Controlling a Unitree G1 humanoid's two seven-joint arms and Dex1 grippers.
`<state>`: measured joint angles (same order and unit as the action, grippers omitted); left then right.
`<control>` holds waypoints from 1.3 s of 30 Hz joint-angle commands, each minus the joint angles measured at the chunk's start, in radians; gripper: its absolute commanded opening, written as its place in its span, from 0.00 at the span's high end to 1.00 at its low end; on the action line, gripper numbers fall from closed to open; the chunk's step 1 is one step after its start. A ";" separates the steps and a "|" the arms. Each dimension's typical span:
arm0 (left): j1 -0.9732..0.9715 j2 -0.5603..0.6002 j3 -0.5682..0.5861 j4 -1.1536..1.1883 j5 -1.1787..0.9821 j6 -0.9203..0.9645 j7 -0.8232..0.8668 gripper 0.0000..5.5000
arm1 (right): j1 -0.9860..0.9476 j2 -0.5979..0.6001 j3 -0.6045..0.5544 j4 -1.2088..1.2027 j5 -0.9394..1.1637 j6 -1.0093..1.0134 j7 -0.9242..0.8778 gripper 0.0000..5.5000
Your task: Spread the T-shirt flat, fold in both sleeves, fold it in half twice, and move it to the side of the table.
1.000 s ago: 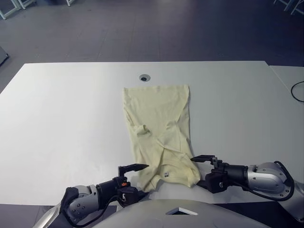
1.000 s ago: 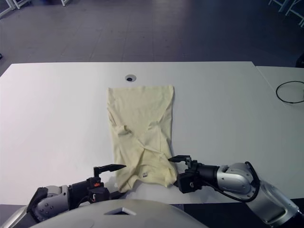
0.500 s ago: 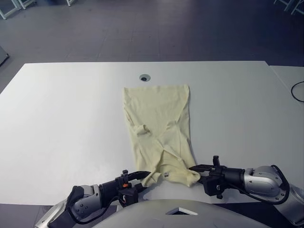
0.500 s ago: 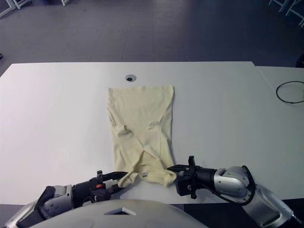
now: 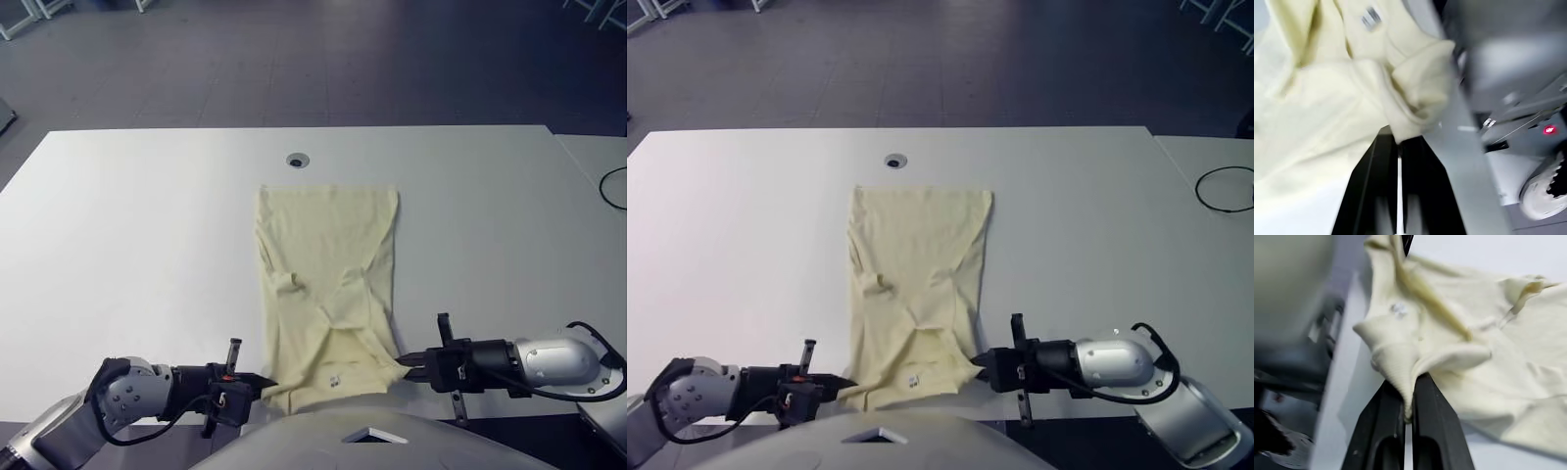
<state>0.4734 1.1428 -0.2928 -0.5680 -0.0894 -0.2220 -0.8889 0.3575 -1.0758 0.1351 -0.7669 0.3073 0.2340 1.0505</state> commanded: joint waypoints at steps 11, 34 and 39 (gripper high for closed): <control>-0.165 0.016 0.183 -0.141 -0.556 0.529 -0.155 0.99 | -0.304 -0.117 -0.114 0.107 0.437 0.379 0.249 1.00; -1.151 -0.460 0.011 1.035 -0.367 0.656 -0.472 0.99 | -1.309 0.499 0.283 1.432 -0.037 0.196 0.415 1.00; -1.285 -0.547 0.033 1.310 -0.250 0.525 -0.480 0.99 | -1.446 0.613 0.238 1.745 -0.137 0.047 0.357 1.00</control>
<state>-0.7449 0.6316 -0.2760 0.6440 -0.3878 0.3552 -1.3829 -1.0179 -0.5010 0.3991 0.8729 0.2122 0.3339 1.4414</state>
